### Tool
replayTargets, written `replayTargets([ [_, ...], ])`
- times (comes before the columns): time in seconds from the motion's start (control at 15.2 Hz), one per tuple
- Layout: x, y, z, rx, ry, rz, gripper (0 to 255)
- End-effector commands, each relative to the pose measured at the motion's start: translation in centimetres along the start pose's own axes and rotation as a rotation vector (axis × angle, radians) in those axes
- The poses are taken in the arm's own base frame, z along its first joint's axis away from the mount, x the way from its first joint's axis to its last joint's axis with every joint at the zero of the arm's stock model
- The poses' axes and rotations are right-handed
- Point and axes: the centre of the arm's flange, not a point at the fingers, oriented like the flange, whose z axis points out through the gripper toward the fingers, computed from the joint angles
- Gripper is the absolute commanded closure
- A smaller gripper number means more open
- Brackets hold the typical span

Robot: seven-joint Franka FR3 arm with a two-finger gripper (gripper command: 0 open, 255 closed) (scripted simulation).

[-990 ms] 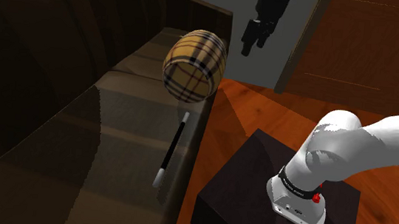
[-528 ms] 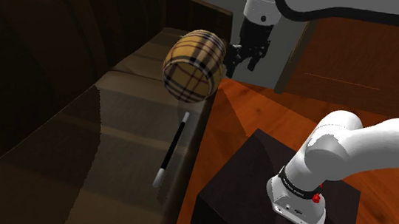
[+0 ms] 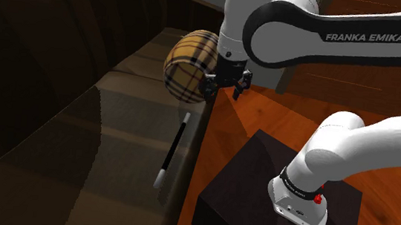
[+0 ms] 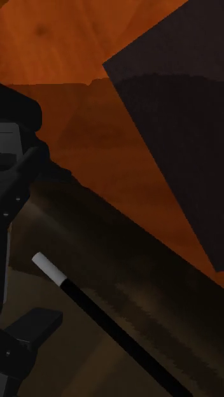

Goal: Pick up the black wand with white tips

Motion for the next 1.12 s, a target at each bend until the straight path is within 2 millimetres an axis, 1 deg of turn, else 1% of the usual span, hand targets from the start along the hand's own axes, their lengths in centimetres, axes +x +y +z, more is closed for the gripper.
replayTargets([
  [0.0, -0.3, -2.2, 2.1, -0.006, -0.006, 0.081, 0],
  [0.4, -1.2, -8.5, 7.0, -0.026, -0.025, 0.303, 0],
  [0.79, -0.7, -14.7, 12.1, -0.045, -0.043, 0.525, 0],
  [0.86, -0.5, -15.3, 12.7, -0.047, -0.045, 0.547, 0],
  [1.06, -0.7, -15.4, 14.2, -0.047, -0.045, 0.547, 0],
])
